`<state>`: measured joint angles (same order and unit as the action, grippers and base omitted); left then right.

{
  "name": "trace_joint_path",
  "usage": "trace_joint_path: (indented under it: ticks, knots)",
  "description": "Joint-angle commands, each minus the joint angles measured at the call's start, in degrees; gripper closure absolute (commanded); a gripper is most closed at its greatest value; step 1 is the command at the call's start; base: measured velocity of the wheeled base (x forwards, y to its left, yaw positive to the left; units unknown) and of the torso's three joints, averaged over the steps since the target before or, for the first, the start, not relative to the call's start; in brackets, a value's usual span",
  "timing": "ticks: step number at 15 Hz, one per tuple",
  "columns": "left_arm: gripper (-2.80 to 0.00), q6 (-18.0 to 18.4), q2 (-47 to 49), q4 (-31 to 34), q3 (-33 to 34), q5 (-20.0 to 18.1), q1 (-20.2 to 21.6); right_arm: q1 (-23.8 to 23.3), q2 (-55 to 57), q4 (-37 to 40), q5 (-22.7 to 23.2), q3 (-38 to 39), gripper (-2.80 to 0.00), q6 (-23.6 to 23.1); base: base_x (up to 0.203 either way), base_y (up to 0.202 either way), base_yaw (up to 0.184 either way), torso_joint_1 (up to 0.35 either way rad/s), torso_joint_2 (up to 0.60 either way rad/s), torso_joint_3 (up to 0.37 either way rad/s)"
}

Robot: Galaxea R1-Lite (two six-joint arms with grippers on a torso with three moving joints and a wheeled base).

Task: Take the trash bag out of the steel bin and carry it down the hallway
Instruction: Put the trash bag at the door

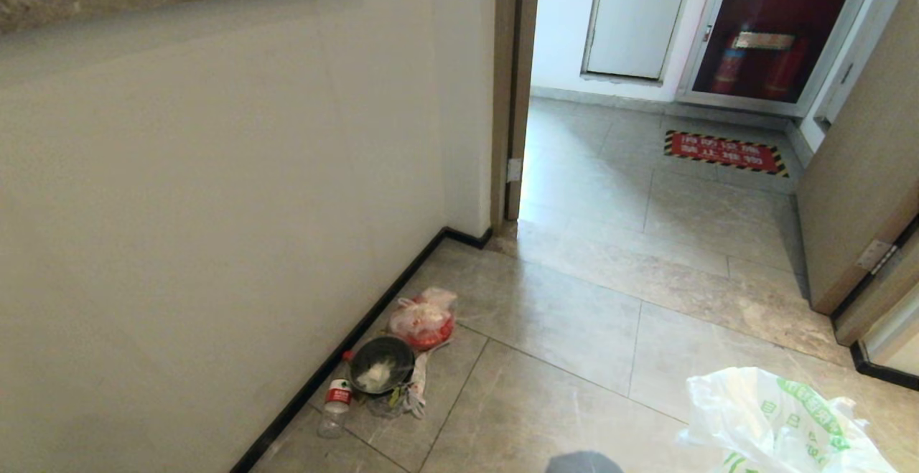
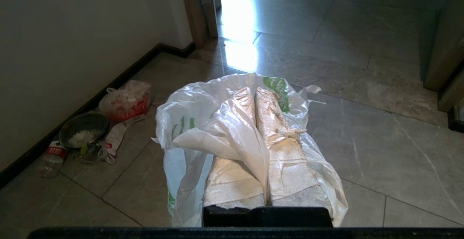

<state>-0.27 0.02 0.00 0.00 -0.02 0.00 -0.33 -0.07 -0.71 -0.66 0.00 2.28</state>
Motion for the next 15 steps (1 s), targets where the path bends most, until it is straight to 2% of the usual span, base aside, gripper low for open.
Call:
trace_joint_path:
  ticks: [1, 15]
  knots:
    - [0.0, 0.0, -0.02, 0.0, 0.0, 0.02, 0.0, -0.02, -0.01, -0.08, 0.04, 0.09, 0.0, 0.01, 0.0, 0.0, 0.0, 0.0, 0.0, 0.0]
    - [0.0, -0.08, -0.02, 0.0, 0.0, 0.02, 0.0, 0.06, -0.01, -0.03, -0.03, 0.09, 0.0, 0.01, 0.0, 0.0, 0.0, 0.0, 0.0, 0.0]
